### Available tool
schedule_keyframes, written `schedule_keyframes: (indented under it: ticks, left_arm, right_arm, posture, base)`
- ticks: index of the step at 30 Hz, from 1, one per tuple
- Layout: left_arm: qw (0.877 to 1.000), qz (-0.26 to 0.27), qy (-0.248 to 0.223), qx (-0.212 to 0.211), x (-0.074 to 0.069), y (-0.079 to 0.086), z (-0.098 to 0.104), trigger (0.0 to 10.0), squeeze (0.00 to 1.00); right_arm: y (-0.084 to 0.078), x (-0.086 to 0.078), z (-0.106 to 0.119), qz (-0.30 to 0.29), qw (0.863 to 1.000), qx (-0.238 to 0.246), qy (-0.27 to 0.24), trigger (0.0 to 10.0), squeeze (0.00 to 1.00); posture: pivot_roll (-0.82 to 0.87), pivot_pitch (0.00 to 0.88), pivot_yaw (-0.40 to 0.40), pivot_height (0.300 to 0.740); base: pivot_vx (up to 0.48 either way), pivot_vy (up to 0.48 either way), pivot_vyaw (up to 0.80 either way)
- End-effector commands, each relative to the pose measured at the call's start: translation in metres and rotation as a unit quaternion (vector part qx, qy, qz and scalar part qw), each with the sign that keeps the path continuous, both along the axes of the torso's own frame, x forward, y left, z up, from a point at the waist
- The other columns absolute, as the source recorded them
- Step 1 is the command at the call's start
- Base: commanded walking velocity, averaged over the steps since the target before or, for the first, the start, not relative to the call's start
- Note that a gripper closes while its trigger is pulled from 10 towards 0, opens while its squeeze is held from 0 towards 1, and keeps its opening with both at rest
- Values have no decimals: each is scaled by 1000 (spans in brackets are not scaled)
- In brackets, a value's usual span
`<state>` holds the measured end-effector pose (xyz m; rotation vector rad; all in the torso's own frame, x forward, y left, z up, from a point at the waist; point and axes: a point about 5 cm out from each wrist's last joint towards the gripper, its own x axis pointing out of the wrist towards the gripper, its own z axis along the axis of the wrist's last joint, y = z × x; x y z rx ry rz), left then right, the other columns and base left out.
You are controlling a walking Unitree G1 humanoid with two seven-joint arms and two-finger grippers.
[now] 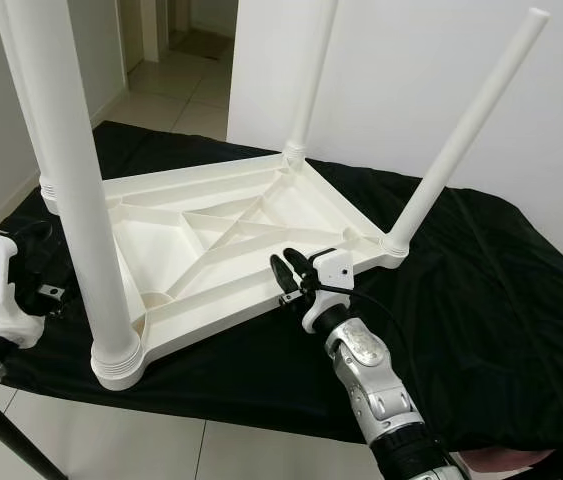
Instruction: Building children table
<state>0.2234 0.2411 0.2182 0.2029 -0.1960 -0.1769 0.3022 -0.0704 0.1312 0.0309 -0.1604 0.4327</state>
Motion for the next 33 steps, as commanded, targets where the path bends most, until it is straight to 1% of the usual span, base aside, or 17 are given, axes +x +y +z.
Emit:
schedule_keyframes:
  ticks: [1, 3, 5, 6, 8, 9, 11, 12, 13, 16, 17, 19, 20, 21, 23, 27, 33]
  left_arm:
    - [1000, -28, 3, 4, 4, -9, -3, 10000, 0]
    - [1000, -28, 3, 4, 4, -9, -3, 10000, 0]
    - [993, -117, 12, -23, 6, -30, -3, 10000, 0]
    - [989, -144, 15, -29, 5, -36, -3, 10000, 0]
    - [989, -144, 15, -29, 5, -36, -3, 10000, 0]
    - [985, -167, 17, -42, 5, -43, -2, 10000, 0]
    - [985, -167, 17, -42, 5, -43, -2, 10000, 0]
    - [981, -190, 18, -37, 2, -51, -2, 10000, 0]
    - [981, -190, 18, -37, 2, -51, -2, 10000, 0]
    - [970, -236, 25, -48, -4, -70, -2, 10000, 0]
    - [970, -236, 25, -48, -4, -70, -2, 10000, 0]
    - [965, -256, 23, -49, -7, -83, -1, 10000, 0]
    - [965, -256, 23, -49, -7, -83, -1, 10000, 0]
    - [963, -262, 20, -53, -9, -89, 0, 10000, 0]
    - [963, -262, 20, -53, -9, -89, 0, 10000, 0]
    - [957, -282, 18, -65, -13, -103, 1, 10000, 0]
    - [957, -282, 19, -62, -14, -104, 1, 10000, 0]
  right_arm:
    - [-9, 0, -4, -28, 999, -8, 16, 10000, 0]
    - [-9, 0, -4, -28, 999, -8, 16, 10000, 0]
    - [-18, 1, -8, -69, 997, -21, 27, 10000, 0]
    - [-21, 1, -8, -80, 996, -24, 29, 10000, 0]
    - [-21, 1, -8, -80, 996, -24, 29, 10000, 0]
    - [-24, 2, -6, -86, 996, -26, 25, 10000, 0]
    - [-24, 2, -6, -86, 996, -26, 25, 10000, 0]
    - [-28, 3, -5, -91, 995, -28, 24, 10000, 0]
    - [-28, 3, -5, -91, 995, -28, 24, 10000, 0]
    - [-37, 6, -5, -112, 992, -44, 23, 10000, 0]
    - [-37, 6, -5, -112, 992, -44, 23, 10000, 0]
    - [-40, 9, -3, -118, 991, -55, 20, 10000, 0]
    - [-40, 9, -3, -118, 991, -55, 20, 10000, 0]
    - [-42, 11, -1, -120, 991, -57, 18, 10000, 0]
    - [-42, 11, -1, -120, 991, -57, 18, 10000, 0]
    - [-45, 13, 0, -130, 989, -60, 18, 10000, 0]
    - [-45, 12, -2, -135, 989, -62, 20, 10000, 0]
  posture:
    - [174, 0, -82, 740]
    - [174, 0, -82, 740]
    - [160, 0, -73, 740]
    - [142, 0, -69, 740]
    - [142, 0, -69, 740]
    - [131, 0, -64, 740]
    - [131, 0, -64, 740]
    - [129, 0, -65, 740]
    - [129, 0, -65, 740]
    - [129, 0, -73, 740]
    - [129, 0, -73, 740]
    - [129, 0, -77, 740]
    - [129, 0, -77, 740]
    - [127, 0, -76, 740]
    - [127, 0, -76, 740]
    - [129, 0, -82, 740]
    - [135, 0, -76, 740]
  base:
    - [0, 0, 0]
    - [0, 0, 0]
    - [0, 0, 0]
    - [0, 0, 0]
    - [0, 0, 0]
    - [0, 0, 0]
    - [0, 0, 0]
    - [0, 0, 0]
    - [0, 0, 0]
    - [0, 0, 0]
    - [0, 0, 0]
    - [0, 0, 0]
    - [0, 0, 0]
    - [0, 0, 0]
    - [0, 0, 0]
    - [0, 0, 0]
    - [0, 0, 0]
